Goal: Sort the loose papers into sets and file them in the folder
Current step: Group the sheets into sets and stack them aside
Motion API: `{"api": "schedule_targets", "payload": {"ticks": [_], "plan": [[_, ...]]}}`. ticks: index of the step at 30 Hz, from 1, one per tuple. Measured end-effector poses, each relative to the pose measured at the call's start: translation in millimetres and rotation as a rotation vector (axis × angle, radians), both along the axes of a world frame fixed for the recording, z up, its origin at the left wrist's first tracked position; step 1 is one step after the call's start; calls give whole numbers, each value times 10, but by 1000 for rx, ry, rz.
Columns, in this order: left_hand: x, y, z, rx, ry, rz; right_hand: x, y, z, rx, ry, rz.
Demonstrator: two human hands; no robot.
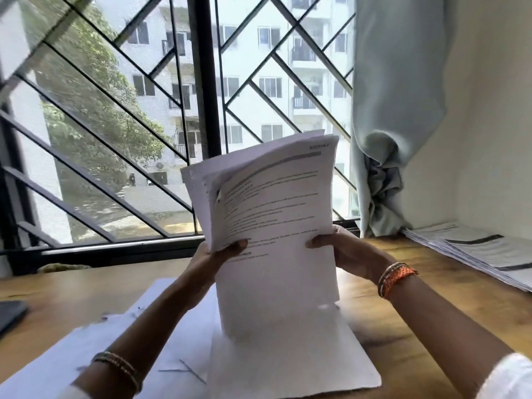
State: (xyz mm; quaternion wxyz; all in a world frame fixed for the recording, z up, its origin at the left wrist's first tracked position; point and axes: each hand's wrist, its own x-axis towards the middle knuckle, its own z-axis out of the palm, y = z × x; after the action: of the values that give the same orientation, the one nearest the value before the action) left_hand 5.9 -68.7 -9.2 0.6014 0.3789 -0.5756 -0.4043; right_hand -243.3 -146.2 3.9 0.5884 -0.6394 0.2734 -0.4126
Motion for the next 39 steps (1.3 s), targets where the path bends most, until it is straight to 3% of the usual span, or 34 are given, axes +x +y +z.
{"api": "schedule_targets", "payload": {"ticks": [5,11,13,17,20,25,29,35,39], "plan": [[-188,25,163,-94,135,98,71,64,123,-20,-190,-7],[-172,71,196,-204,71,268,-104,110,153,-70,-103,-57],[-124,85,249,-247,21,208,-137,142,122,-75,-95,-95],[-268,44,23,-159,-106,109,-54,273,-260,-123,0,-168],[-341,-20,-133,-195,-11,269,-26,334,-452,-126,57,-208],[-295,-11,99,-268,157,467,-6,358,-192,-161,-87,-285],[-367,84,105,-84,158,231,67,431,-153,-126,-94,-300],[-292,50,8,-113,228,423,-43,538,-35,-36,-144,-225],[-420,125,88,-147,231,396,-66,648,-56,-25,-127,-307]]}}
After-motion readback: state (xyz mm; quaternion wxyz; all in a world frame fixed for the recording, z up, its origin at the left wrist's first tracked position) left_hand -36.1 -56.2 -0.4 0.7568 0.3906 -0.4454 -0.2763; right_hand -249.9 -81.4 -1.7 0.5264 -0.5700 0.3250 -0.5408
